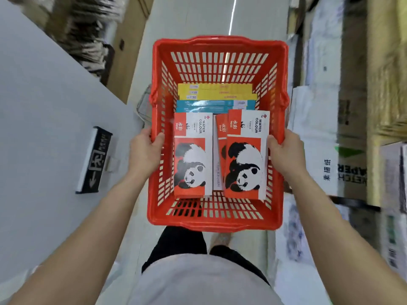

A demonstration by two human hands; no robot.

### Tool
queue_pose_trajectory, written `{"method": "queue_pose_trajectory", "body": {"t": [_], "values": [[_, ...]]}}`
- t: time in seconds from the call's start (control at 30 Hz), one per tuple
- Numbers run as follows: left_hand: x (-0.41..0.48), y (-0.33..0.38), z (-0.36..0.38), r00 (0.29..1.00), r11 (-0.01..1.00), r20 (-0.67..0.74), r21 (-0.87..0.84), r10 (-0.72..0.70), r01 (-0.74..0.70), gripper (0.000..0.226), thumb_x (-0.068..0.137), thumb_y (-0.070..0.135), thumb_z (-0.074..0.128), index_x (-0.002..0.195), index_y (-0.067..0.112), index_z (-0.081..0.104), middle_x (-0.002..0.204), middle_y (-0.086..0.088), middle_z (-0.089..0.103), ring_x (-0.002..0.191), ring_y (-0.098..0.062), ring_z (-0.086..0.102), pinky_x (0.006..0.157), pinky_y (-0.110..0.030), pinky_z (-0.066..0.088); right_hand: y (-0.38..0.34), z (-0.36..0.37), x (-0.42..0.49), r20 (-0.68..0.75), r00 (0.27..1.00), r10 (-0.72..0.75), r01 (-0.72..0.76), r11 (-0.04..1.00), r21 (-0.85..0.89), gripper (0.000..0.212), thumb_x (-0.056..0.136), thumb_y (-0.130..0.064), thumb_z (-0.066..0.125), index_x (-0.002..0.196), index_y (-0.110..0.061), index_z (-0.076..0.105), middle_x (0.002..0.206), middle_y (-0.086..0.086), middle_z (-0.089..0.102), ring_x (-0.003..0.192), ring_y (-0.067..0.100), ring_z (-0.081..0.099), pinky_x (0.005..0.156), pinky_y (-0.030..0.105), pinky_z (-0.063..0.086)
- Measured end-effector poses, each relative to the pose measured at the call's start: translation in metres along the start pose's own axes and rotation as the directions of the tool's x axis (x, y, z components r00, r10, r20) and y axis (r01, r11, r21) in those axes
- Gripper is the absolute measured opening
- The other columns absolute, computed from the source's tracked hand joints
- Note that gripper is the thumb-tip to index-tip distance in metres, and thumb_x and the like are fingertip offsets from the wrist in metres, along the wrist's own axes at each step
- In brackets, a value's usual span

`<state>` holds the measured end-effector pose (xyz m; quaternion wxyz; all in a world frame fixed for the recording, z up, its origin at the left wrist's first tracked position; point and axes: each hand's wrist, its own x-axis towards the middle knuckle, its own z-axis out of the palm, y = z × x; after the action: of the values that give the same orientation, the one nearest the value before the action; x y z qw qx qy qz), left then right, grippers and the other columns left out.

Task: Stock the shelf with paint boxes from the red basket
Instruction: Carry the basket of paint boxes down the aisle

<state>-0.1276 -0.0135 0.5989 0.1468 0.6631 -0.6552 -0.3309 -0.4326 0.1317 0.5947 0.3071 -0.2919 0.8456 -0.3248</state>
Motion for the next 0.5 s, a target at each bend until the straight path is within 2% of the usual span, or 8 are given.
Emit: {"method": "queue_pose_trajectory", "body": {"t": [0.07, 0.1, 0.2, 0.3, 0.37, 0.43, 0.5], "values": [[0.027, 0.022, -0.007, 1.000, 1.000, -0.011, 0.000, 0.012, -0.012, 0.025, 0.100, 0.033, 0.057, 0.104, 0.013, 0.072, 0.086, -0.005, 0.075, 0.070, -0.022, 0.066, 0.054, -0.030, 0.042, -0.028, -0.008, 0.026, -0.006, 1.000, -0.001, 0.000, 1.000, -0.029, 0.023, 0.100, -0.016, 0.056, 0.115, -0.007, 0.071, 0.093, -0.001, 0.074, 0.092, 0.027, 0.069, 0.066, 0.019, 0.046], [0.040, 0.030, -0.008, 1.000, 1.000, -0.005, -0.021, 0.022, -0.022, 0.025, 0.100, 0.032, 0.057, 0.106, 0.014, 0.072, 0.086, -0.004, 0.075, 0.069, -0.020, 0.066, 0.055, -0.027, 0.045, -0.039, -0.011, 0.036, -0.003, 1.000, 0.009, -0.009, 0.999, -0.041, 0.020, 0.100, -0.016, 0.056, 0.111, -0.008, 0.071, 0.089, -0.001, 0.071, 0.091, 0.028, 0.067, 0.063, 0.023, 0.044], [0.108, 0.068, -0.018, 0.998, 0.990, 0.022, -0.128, 0.063, -0.059, 0.020, 0.101, 0.029, 0.058, 0.108, 0.017, 0.071, 0.081, 0.005, 0.073, 0.069, -0.009, 0.068, 0.059, -0.027, 0.048, -0.087, -0.018, 0.091, -0.021, 0.999, 0.036, -0.037, 0.998, -0.054, 0.019, 0.101, -0.019, 0.057, 0.107, -0.005, 0.069, 0.100, 0.011, 0.074, 0.099, 0.034, 0.068, 0.076, 0.035, 0.048], [0.175, 0.111, -0.028, 0.992, 0.983, 0.051, -0.152, 0.114, -0.105, 0.011, 0.101, 0.027, 0.057, 0.100, 0.025, 0.068, 0.076, 0.017, 0.068, 0.063, 0.003, 0.065, 0.055, -0.021, 0.045, -0.133, -0.025, 0.144, -0.032, 0.997, 0.072, -0.073, 0.997, -0.020, 0.020, 0.102, -0.022, 0.056, 0.107, -0.008, 0.069, 0.105, 0.012, 0.076, 0.099, 0.033, 0.071, 0.086, 0.044, 0.058], [0.217, 0.137, -0.033, 0.990, 0.982, 0.051, -0.143, 0.129, -0.121, 0.010, 0.101, 0.028, 0.057, 0.096, 0.026, 0.065, 0.079, 0.011, 0.071, 0.065, 0.003, 0.065, 0.055, -0.020, 0.046, -0.157, -0.027, 0.182, -0.043, 0.997, 0.070, -0.071, 0.997, -0.007, 0.016, 0.101, -0.022, 0.057, 0.101, -0.012, 0.070, 0.099, 0.008, 0.077, 0.093, 0.032, 0.073, 0.083, 0.045, 0.060], [0.261, 0.164, -0.034, 0.991, 0.985, 0.045, -0.125, 0.127, -0.120, 0.013, 0.101, 0.029, 0.057, 0.099, 0.021, 0.068, 0.087, 0.004, 0.073, 0.072, -0.009, 0.069, 0.061, -0.025, 0.051, -0.180, -0.028, 0.223, -0.043, 0.997, 0.067, -0.067, 0.998, 0.018, 0.012, 0.101, -0.023, 0.058, 0.095, -0.021, 0.068, 0.095, 0.004, 0.077, 0.088, 0.029, 0.074, 0.080, 0.044, 0.061], [0.308, 0.190, -0.030, 0.992, 0.987, 0.038, -0.115, 0.120, -0.115, 0.014, 0.101, 0.028, 0.058, 0.100, 0.019, 0.069, 0.089, 0.001, 0.073, 0.073, -0.013, 0.069, 0.062, -0.027, 0.050, -0.200, -0.027, 0.271, -0.047, 0.997, 0.064, -0.062, 0.997, 0.041, 0.016, 0.101, -0.024, 0.059, 0.088, -0.030, 0.063, 0.089, -0.004, 0.076, 0.082, 0.021, 0.074, 0.069, 0.035, 0.057]]}}
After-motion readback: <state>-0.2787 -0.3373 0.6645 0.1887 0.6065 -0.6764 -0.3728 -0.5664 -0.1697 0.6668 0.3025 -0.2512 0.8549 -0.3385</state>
